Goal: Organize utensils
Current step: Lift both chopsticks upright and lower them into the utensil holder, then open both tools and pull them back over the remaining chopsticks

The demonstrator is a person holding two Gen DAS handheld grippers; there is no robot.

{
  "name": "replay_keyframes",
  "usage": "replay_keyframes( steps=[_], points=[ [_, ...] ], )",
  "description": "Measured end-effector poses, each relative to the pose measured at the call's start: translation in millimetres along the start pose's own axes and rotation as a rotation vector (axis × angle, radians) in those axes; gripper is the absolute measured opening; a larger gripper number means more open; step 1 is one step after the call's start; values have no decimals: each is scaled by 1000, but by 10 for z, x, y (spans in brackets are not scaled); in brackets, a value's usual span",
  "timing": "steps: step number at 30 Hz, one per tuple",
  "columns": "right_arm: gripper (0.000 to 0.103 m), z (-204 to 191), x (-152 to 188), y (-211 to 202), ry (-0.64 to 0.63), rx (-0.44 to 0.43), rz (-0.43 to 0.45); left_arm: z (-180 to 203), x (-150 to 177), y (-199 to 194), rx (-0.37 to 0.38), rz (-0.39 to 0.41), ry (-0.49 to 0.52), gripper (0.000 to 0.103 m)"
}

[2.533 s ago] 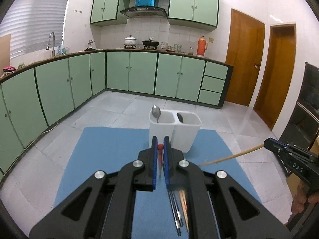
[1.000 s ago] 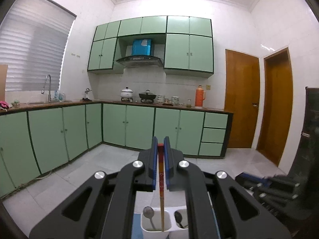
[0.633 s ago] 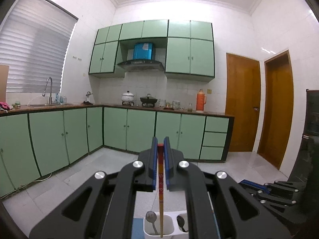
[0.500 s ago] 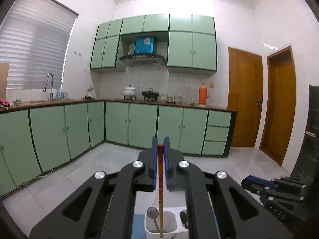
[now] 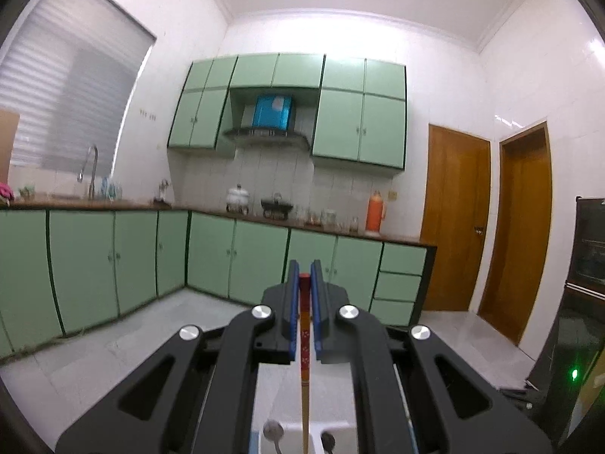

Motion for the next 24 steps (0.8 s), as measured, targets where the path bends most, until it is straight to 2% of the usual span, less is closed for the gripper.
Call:
replay_keyframes(
  steps=[4, 9, 16, 17, 19, 20, 24],
  points=[
    [7, -10, 55, 39, -1, -1, -10, 89, 90, 163, -15, -18, 29, 5],
    [7, 10, 109, 108, 5, -3, -28, 101, 530, 408, -27, -127, 46, 5],
    [7, -1, 162, 136, 1, -11, -35, -25, 874, 564, -26, -236, 31, 6],
    [7, -2, 170, 139, 1, -13, -36, -47, 910, 564, -27, -252, 29, 8],
    [8, 5, 168, 137, 2, -19, -37, -79, 948, 546, -27, -266, 30, 22],
    [8, 2, 175, 134, 3, -24, -41, -104, 962, 521, -27, -274, 29, 33],
    [14, -2, 199, 75, -1, -21, -26, -172, 975, 385, -28, -284, 25, 42]
  ],
)
Point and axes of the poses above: each gripper's, at about its wrist camera, not at the fingertips, and y roughly the way its jaws point, z to its right, x to its underside, the point moved 5 cm from there along y, roughly the way its jaws point, and after that the axes turned 5 degrees about y, right-handed, at the moved point
